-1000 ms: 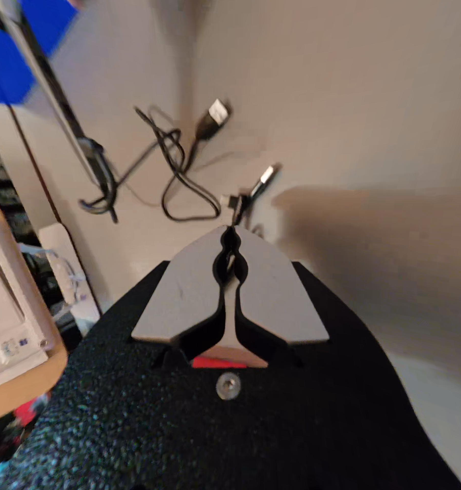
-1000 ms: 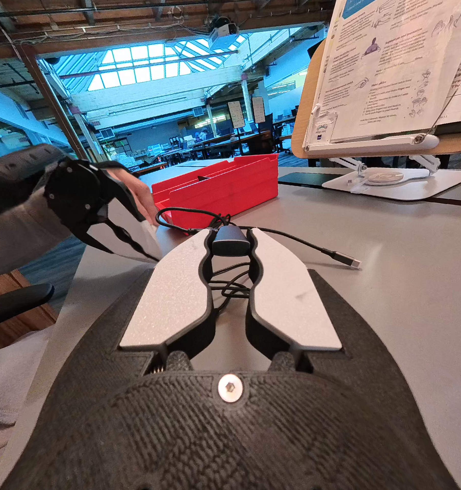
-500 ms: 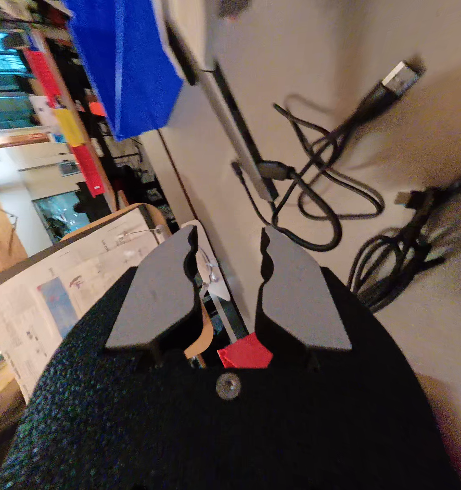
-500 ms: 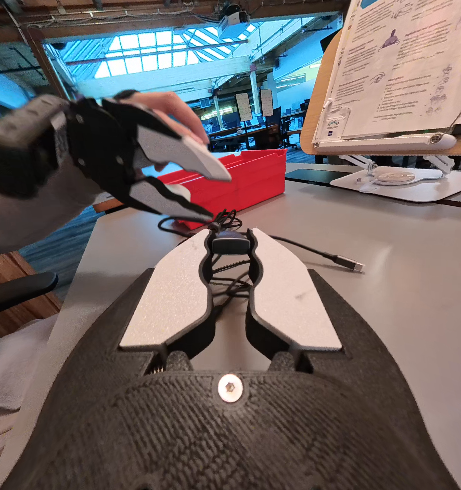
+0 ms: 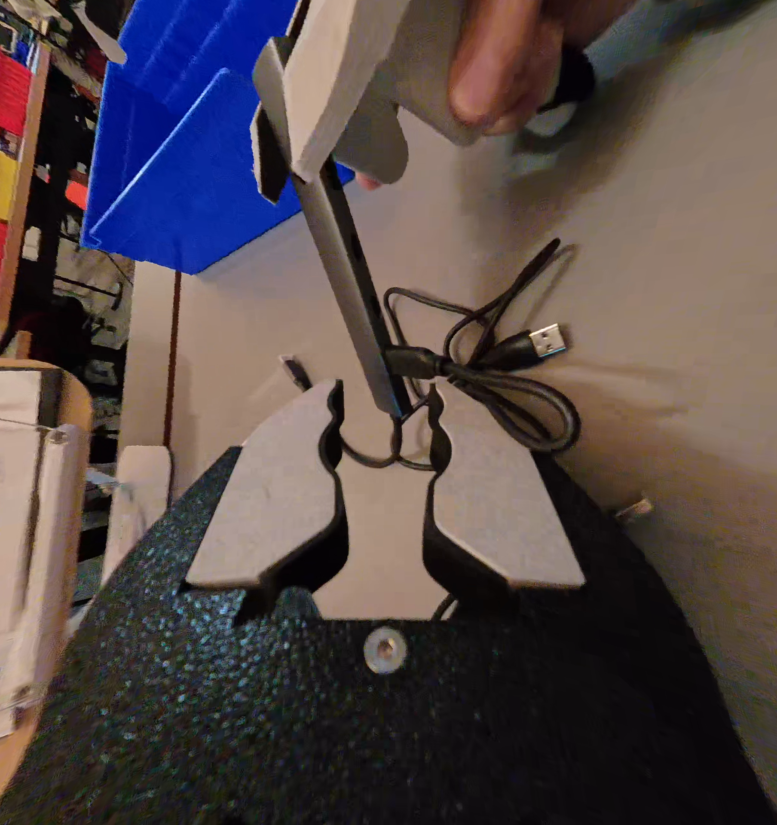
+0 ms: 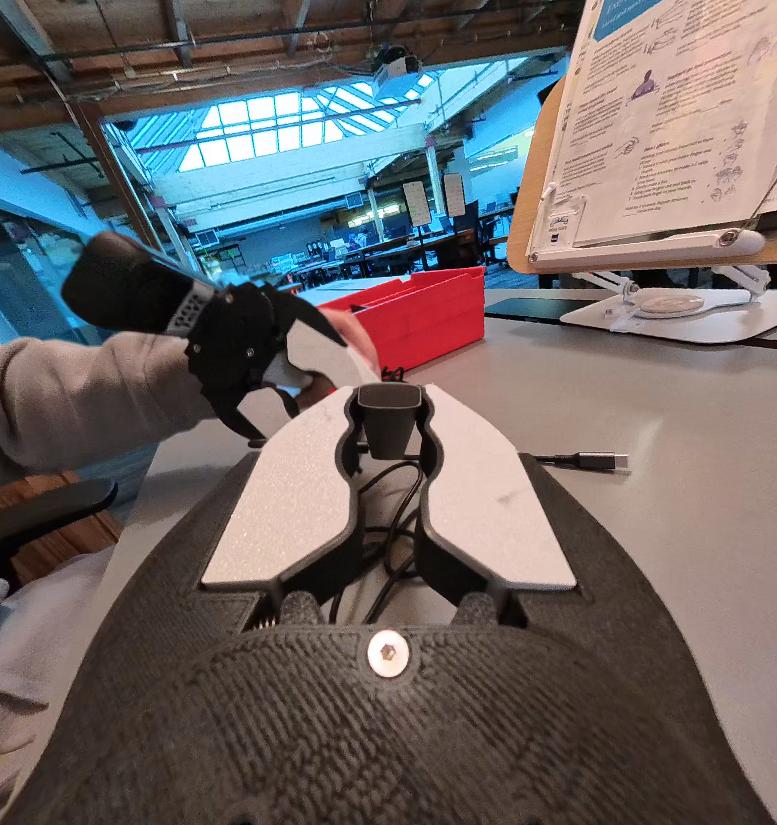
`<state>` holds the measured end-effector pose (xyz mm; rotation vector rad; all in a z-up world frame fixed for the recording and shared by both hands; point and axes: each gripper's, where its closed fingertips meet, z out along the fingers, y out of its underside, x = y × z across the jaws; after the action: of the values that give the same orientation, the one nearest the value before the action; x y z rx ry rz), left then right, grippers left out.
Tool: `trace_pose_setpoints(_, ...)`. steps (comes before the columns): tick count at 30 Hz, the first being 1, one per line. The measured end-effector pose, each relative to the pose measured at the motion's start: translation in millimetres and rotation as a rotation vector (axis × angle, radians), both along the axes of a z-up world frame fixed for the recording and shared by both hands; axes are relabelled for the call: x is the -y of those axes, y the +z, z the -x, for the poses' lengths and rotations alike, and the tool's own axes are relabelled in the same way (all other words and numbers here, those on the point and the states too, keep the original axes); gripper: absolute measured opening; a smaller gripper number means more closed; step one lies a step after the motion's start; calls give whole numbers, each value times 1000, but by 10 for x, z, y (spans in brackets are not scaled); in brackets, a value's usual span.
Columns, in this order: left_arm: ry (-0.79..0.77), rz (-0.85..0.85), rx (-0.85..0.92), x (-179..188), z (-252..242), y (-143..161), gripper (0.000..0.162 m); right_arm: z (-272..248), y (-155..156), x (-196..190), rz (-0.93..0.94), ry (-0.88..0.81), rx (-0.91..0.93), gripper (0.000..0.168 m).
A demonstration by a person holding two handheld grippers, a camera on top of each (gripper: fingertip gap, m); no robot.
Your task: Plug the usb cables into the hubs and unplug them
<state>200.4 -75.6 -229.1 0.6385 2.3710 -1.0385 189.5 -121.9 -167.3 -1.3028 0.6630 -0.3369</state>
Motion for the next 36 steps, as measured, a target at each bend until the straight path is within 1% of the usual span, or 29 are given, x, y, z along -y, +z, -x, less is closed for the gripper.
trace_pose_setpoints(2, -9, -12, -45, -39, 51, -134, 38, 2, 8, 9, -10, 2, 1, 24)
trace_pose_setpoints(4, 10, -5, 1, -43, 12, -216, 38, 8, 2, -8, 2, 5, 3, 24)
trace_pose_setpoints(5, 41, 19, 45, -24, -37, -220, 34, 12, -4, -23, 12, 11, 4, 24)
trace_pose_setpoints(6, 76, 50, 107, -3, -99, -192, 22, 12, -10, -34, 20, 11, 4, 24)
trace_pose_setpoints(7, 96, 72, 166, 12, -139, -169, 17, 6, -12, -31, 23, 4, 4, 24)
trace_pose_setpoints(9, 133, 99, 261, 20, -188, -124, 14, 2, -4, -11, 10, -2, 2, 24)
trace_pose_setpoints(11, 182, 154, 374, -12, -268, 25, 11, 0, 12, 29, -23, -3, -4, 24)
trace_pose_setpoints(14, 195, 221, 513, -77, -336, 337, 9, 36, 24, 43, -58, 41, -19, 23)
trace_pose_setpoints(18, 103, 153, 852, -132, -361, 655, 8, 78, 22, -12, -33, 72, -4, 24)
trace_pose_setpoints(21, 11, 118, 987, -153, -373, 706, 9, 111, 5, -70, -1, 97, 3, 24)
trace_pose_setpoints(22, -5, 106, 995, -158, -387, 700, 9, 122, -5, -97, 15, 106, 6, 24)
trace_pose_setpoints(24, -16, 108, 958, -149, -414, 696, 9, 134, -23, -136, 43, 114, 10, 24)
trace_pose_setpoints(27, -28, 89, 956, -123, -454, 681, 9, 130, -35, -149, 51, 118, 4, 30)
trace_pose_setpoints(29, -29, 94, 954, -95, -469, 691, 9, 128, -35, -149, 51, 117, 4, 30)
trace_pose_setpoints(33, -41, 69, 972, -54, -515, 658, 9, 99, -43, -128, 49, 96, -9, 28)
trace_pose_setpoints(36, -20, 60, 939, -70, -549, 653, 9, 38, -69, -99, 93, 27, 1, 24)
